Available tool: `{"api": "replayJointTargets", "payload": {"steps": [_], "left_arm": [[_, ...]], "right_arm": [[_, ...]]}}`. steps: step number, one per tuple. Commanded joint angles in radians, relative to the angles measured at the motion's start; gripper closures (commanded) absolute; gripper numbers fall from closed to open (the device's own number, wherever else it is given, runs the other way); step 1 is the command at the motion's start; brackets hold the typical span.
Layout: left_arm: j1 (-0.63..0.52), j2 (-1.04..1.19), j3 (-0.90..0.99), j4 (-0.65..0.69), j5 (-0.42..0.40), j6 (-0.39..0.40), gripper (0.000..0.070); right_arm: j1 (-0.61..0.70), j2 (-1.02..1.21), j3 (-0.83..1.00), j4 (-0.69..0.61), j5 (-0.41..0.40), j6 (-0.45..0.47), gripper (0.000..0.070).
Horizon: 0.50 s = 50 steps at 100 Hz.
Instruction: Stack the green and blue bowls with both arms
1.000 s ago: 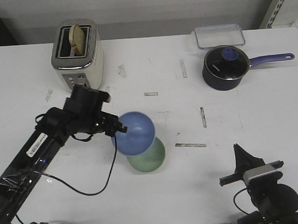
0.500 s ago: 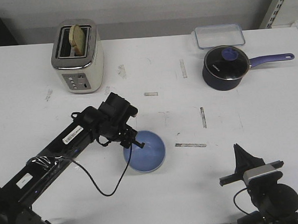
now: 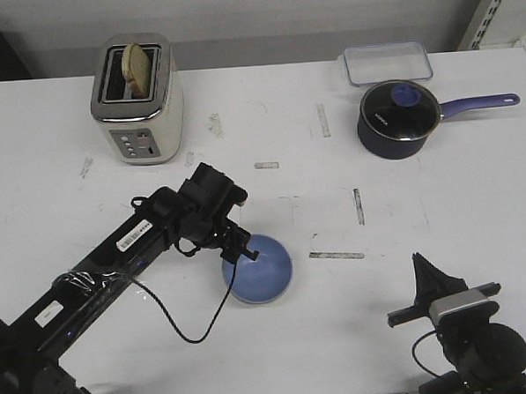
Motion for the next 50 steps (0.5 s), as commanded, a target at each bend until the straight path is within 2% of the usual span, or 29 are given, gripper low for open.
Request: {"api": "replayJointTargets", "payload": {"steps": [1, 9, 23, 35, 42, 50], "left_arm": [[-0.008, 0.018, 0.015, -0.003, 0.002, 0.002, 0.0196], [-0.008, 0.016, 0.018, -0.005, 0.001, 0.002, 0.0127], [-0.001, 0.003, 0.050, -0.029, -0.011, 0.005, 0.0129], [0.003, -0.012, 0.110, -0.045, -0.093, 0.012, 0.0152], [0.015, -0.021, 0.156, -0.064, -0.157, 0.026, 0.0271], [0.032, -0.034, 0.203, -0.085, -0.212, 0.039, 0.0504]], "right_arm": [[0.002, 0.001, 0.004, 0.010, -0.003, -0.003, 0.0700], [0.002, 0.001, 0.004, 0.010, -0.003, -0.003, 0.0700], [0.002, 0.001, 0.004, 0.010, -0.003, -0.003, 0.0700], [0.002, 0.001, 0.004, 0.010, -0.003, -0.003, 0.0700], [0.002, 0.001, 0.004, 0.010, -0.003, -0.003, 0.0700], [0.002, 0.001, 0.004, 0.010, -0.003, -0.003, 0.0700]]}}
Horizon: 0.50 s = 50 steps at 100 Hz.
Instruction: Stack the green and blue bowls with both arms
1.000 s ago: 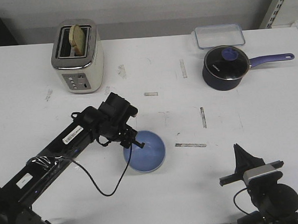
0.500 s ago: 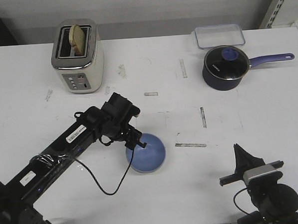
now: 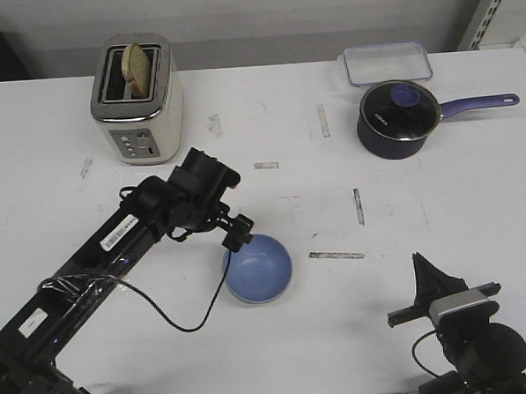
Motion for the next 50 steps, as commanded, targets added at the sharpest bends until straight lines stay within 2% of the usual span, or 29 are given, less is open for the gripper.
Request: {"api": "replayJointTargets", "payload": {"steps": [1, 7, 50], "left_arm": [[0.012, -0.013, 0.054, -0.015, -0.042, 0.026, 0.0535], [0.035, -0.030, 0.078, -0.023, -0.063, 0.029, 0.0700], [0.364, -0.259, 0.032, 0.100, -0.055, 0.087, 0.0699]], "right_arm": [[0.002, 0.001, 0.004, 0.010, -0.003, -0.003, 0.0700], [0.002, 0.001, 0.004, 0.010, -0.003, -0.003, 0.0700], [0.002, 0.001, 0.004, 0.010, -0.003, -0.003, 0.0700]]}}
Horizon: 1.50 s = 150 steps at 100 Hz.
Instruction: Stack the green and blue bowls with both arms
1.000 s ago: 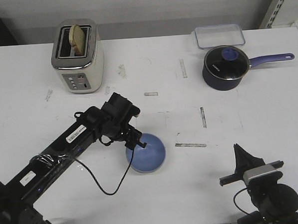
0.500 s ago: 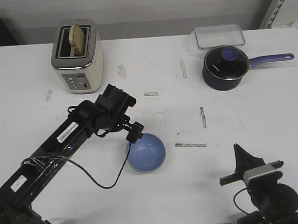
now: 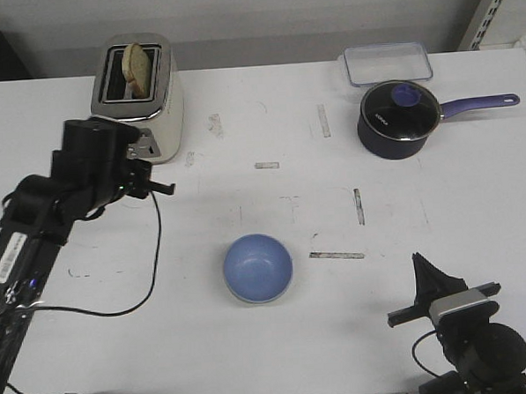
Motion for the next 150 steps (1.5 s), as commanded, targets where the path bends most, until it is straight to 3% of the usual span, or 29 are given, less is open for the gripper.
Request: {"api": "replayJointTargets", "payload": {"steps": [1, 26, 53, 71, 81, 86, 91, 100, 150], "left_arm": [[0.039, -0.048, -0.016, 0.038, 0.003, 0.027, 0.0698], [0.245, -0.337, -0.344, 0.298, 0.092, 0.046, 0.0698], [0.431, -0.663, -0.792, 0.527, 0.115, 0.017, 0.0699], [0.419, -0.824, -1.023, 0.606, 0.203, -0.029, 0.0699], [0.396, -0.903, -1.104, 0.612, 0.200, -0.071, 0.0698], [0.376, -0.943, -1.130, 0.612, 0.167, -0.085, 0.0699], [0.352, -0.977, -1.145, 0.611, 0.083, -0.105, 0.0699], [0.313, -1.017, -1.149, 0.605, -0.017, -0.083, 0.0699], [0.273, -1.056, -1.149, 0.605, -0.018, -0.101, 0.0698]], "right_arm": [[0.002, 0.001, 0.004, 0.010, -0.003, -0.003, 0.0700], [0.002, 0.001, 0.004, 0.010, -0.003, -0.003, 0.0700], [0.002, 0.001, 0.004, 0.010, -0.003, -0.003, 0.0700], [0.002, 0.001, 0.004, 0.015, -0.002, -0.003, 0.0700], [0.002, 0.001, 0.004, 0.018, -0.002, -0.003, 0.0700], [0.002, 0.001, 0.004, 0.018, -0.002, -0.003, 0.0700], [0.002, 0.001, 0.004, 0.018, -0.002, -0.003, 0.0700], [0.002, 0.001, 0.004, 0.018, -0.002, -0.003, 0.0700], [0.002, 0.001, 0.004, 0.017, 0.008, -0.004, 0.0700]]}}
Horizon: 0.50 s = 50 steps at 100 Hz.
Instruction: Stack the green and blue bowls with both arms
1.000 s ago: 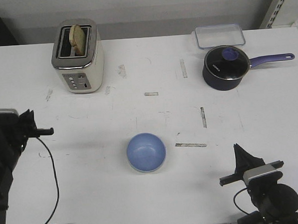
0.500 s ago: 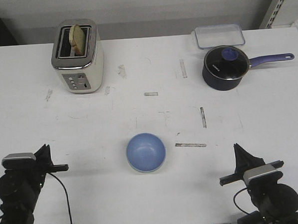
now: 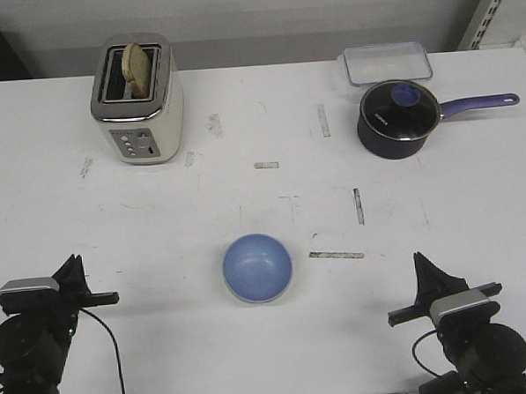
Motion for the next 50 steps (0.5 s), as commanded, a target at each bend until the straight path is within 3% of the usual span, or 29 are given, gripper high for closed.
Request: {"api": "replayJointTargets", "payload": {"steps": [1, 31, 50], "left_arm": [[0.000, -0.002, 0.009, 0.012, 0.001, -0.005, 0.0698], [0.000, -0.021, 0.009, 0.011, 0.001, -0.005, 0.0698], [-0.006, -0.156, -0.119, 0.117, 0.001, -0.005, 0.0698]], "right_arm": [[0.002, 0.001, 0.004, 0.011, 0.000, -0.004, 0.0700], [0.002, 0.001, 0.004, 0.011, 0.000, -0.004, 0.0700], [0.002, 0.001, 0.004, 0.011, 0.000, -0.004, 0.0700]]}}
